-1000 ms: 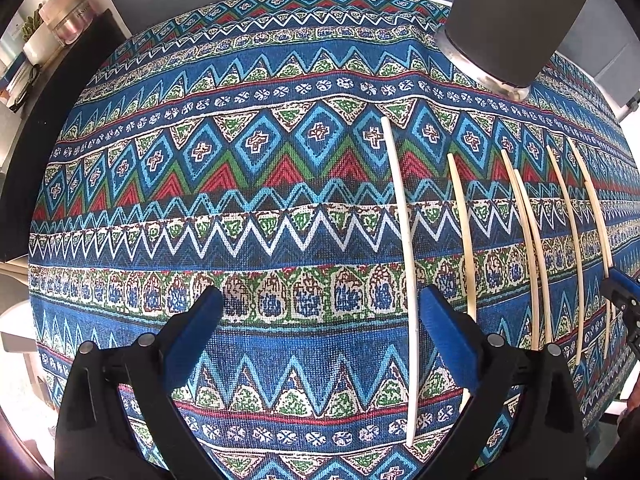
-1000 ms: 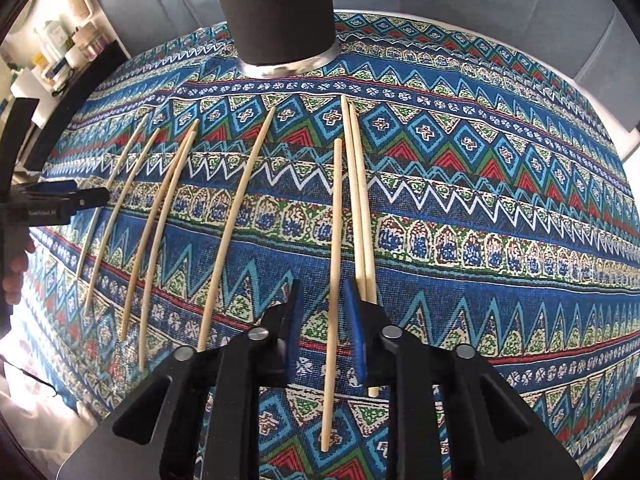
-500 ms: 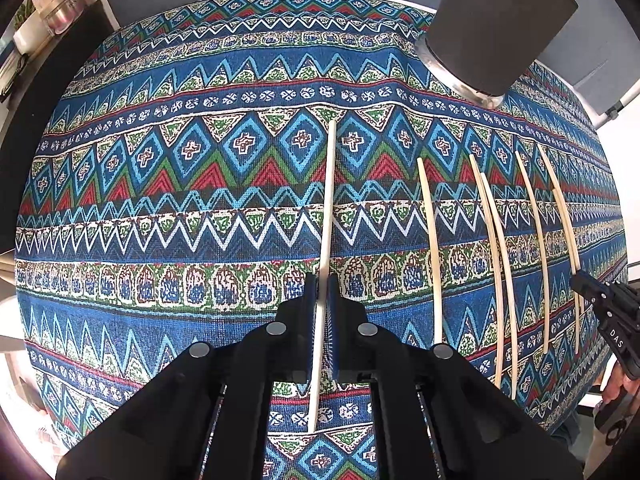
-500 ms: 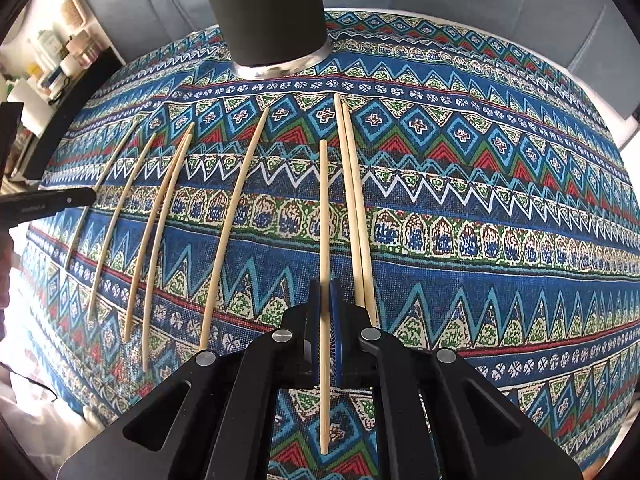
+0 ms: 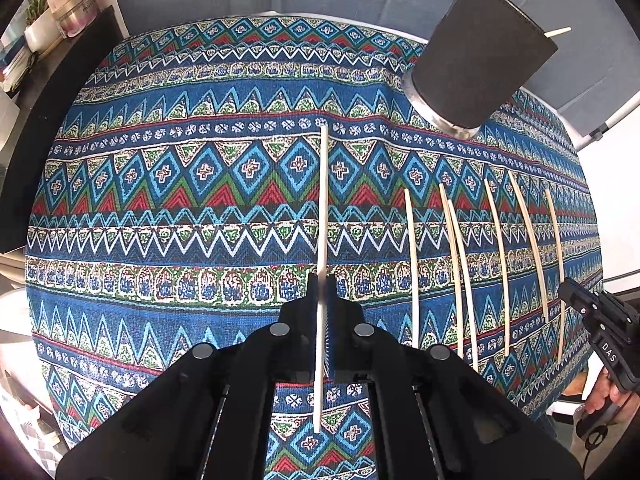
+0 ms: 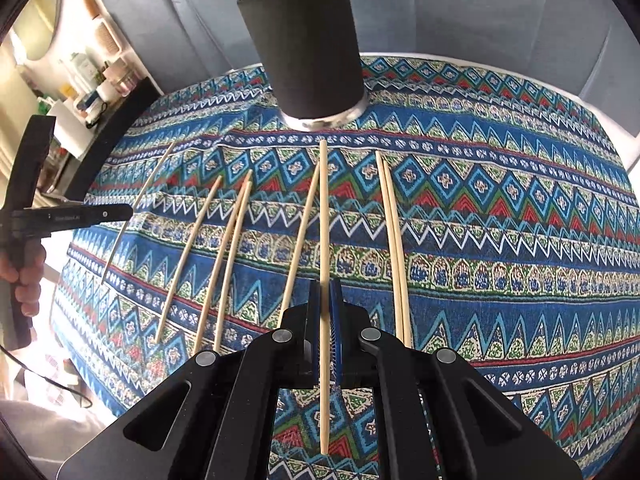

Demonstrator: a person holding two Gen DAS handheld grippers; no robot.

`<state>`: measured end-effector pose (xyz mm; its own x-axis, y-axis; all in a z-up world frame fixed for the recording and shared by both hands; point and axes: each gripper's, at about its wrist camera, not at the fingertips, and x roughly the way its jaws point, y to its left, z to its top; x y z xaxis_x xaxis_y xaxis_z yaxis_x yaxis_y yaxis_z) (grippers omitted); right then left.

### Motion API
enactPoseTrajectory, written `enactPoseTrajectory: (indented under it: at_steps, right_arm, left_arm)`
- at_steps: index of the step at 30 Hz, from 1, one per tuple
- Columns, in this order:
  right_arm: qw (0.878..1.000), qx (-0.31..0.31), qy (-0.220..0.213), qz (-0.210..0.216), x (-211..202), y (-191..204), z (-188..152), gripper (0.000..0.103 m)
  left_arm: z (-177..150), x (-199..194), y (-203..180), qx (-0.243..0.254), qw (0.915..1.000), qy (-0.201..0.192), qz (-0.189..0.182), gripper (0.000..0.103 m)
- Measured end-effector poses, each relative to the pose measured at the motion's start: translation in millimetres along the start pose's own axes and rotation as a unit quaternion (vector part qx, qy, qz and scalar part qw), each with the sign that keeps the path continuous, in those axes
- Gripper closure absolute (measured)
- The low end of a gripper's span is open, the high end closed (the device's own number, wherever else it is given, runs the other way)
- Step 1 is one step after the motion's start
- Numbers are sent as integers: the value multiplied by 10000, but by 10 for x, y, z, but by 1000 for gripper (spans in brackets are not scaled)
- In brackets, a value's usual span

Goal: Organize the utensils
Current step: 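Lift both held sticks up over the black holder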

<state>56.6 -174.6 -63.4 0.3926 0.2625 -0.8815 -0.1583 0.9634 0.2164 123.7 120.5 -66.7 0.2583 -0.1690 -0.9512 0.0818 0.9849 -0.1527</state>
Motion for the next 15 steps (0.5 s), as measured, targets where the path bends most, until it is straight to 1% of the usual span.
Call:
enactPoseTrajectory:
  at_steps: [5, 9, 13, 15]
  right_arm:
    - [9997, -93, -156, 157, -88, 131, 112, 98]
    - [9993, -69, -242, 282, -152, 148, 198, 98]
    - [9985, -64, -359, 409, -252, 151, 295, 98]
    - [9978, -74, -458, 470, -324, 149, 358, 98]
  left_arm:
    - [-35, -235, -57, -10, 9998, -182, -16, 100]
    - [-20, -429, -136, 9, 9992, -400, -79, 100]
    - [119, -537, -282, 115, 9977, -648, -144, 100]
    - [166, -626, -388, 249, 9964, -801, -106, 100]
